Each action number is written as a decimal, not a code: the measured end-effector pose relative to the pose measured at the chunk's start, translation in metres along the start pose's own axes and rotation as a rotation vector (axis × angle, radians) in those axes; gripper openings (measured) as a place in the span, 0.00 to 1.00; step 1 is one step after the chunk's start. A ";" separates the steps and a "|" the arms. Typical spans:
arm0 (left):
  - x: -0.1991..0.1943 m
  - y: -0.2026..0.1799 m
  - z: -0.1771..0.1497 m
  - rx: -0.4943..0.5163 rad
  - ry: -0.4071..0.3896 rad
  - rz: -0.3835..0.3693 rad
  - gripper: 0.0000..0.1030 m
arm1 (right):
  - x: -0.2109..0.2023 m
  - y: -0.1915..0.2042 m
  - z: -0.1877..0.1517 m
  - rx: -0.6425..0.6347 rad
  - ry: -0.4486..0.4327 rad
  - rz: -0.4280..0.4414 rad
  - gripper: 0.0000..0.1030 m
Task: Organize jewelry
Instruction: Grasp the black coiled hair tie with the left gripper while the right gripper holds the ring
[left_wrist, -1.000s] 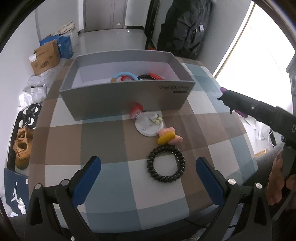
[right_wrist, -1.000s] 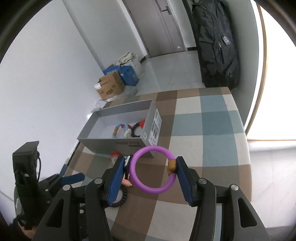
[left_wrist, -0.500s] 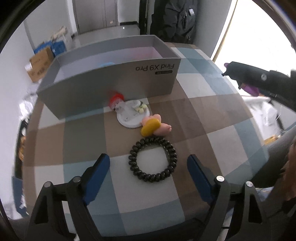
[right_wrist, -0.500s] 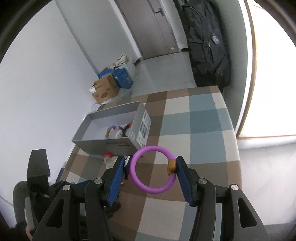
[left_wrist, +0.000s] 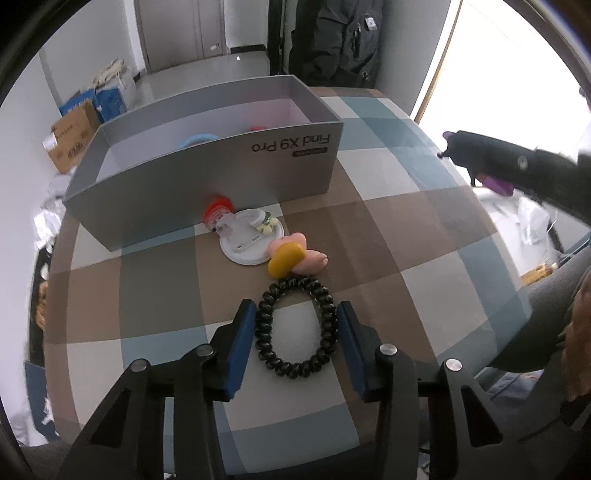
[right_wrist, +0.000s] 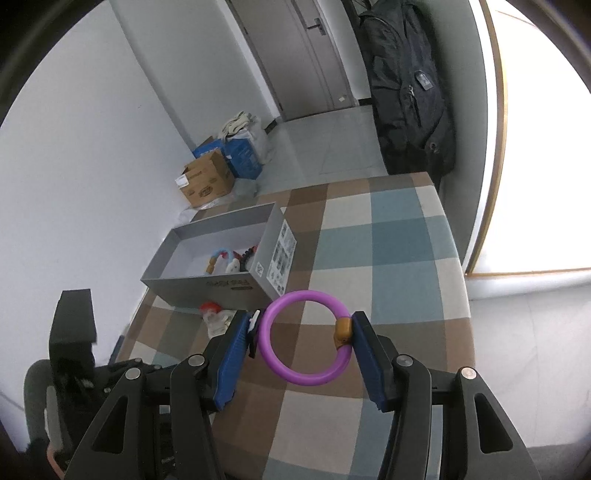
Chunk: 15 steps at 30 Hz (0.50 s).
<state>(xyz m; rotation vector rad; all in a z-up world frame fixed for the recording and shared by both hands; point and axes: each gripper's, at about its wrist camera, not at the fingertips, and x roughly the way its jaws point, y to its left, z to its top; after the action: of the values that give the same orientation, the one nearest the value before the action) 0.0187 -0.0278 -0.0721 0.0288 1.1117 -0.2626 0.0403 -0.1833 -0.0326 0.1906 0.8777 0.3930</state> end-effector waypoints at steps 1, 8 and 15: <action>0.000 0.003 0.000 -0.017 0.003 -0.017 0.36 | 0.000 0.000 0.000 -0.002 0.000 0.001 0.53; -0.005 0.023 -0.003 -0.108 0.018 -0.075 0.36 | 0.005 0.003 0.002 0.003 0.008 0.020 0.53; -0.017 0.042 0.000 -0.208 -0.007 -0.170 0.36 | 0.003 0.015 0.006 -0.020 -0.018 0.051 0.53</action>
<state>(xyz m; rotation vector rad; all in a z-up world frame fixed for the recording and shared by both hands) 0.0209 0.0160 -0.0610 -0.2517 1.1308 -0.2971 0.0433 -0.1682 -0.0261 0.1979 0.8524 0.4466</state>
